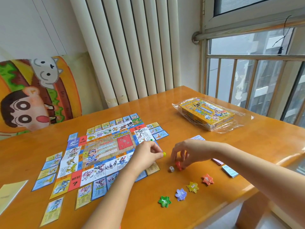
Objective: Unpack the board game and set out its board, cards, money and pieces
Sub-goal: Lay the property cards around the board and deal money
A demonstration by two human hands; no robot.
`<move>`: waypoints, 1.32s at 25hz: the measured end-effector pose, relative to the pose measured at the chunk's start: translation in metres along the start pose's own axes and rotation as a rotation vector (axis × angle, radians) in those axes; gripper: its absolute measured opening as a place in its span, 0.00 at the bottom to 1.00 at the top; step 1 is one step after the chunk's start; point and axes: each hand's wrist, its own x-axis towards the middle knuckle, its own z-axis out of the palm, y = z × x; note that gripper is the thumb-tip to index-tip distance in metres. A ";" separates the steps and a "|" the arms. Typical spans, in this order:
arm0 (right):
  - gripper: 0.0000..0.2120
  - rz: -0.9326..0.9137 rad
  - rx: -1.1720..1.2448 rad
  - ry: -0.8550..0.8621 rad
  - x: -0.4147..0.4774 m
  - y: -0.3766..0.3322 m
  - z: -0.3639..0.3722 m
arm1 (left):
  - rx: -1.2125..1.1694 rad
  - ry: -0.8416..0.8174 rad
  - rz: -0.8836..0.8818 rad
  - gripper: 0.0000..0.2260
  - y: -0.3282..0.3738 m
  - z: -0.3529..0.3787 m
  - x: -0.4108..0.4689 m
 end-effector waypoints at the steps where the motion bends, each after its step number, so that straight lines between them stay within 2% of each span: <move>1: 0.14 -0.012 -0.012 -0.005 0.000 0.001 0.001 | 0.020 0.029 -0.001 0.03 -0.004 -0.001 0.003; 4: 0.12 -0.020 -0.041 0.003 0.003 0.003 0.000 | 0.123 0.115 -0.016 0.04 -0.015 -0.005 0.012; 9: 0.21 -0.013 0.035 -0.118 0.004 -0.004 -0.004 | 0.203 0.197 -0.039 0.04 -0.032 -0.011 0.026; 12: 0.20 -0.014 0.066 -0.155 0.004 -0.005 -0.002 | 0.206 0.217 -0.039 0.02 -0.034 -0.008 0.033; 18: 0.09 0.033 0.024 -0.040 0.007 0.002 0.002 | 0.184 0.253 -0.053 0.03 -0.031 0.001 0.040; 22: 0.08 0.127 -0.063 0.073 0.013 0.013 -0.008 | 0.180 0.243 -0.080 0.04 -0.031 0.002 0.041; 27: 0.05 0.214 0.173 0.418 0.051 0.008 -0.008 | 0.151 0.239 -0.110 0.05 -0.034 0.004 0.041; 33: 0.06 0.315 0.248 0.484 0.091 -0.001 0.012 | 0.154 0.255 -0.128 0.08 -0.032 0.006 0.044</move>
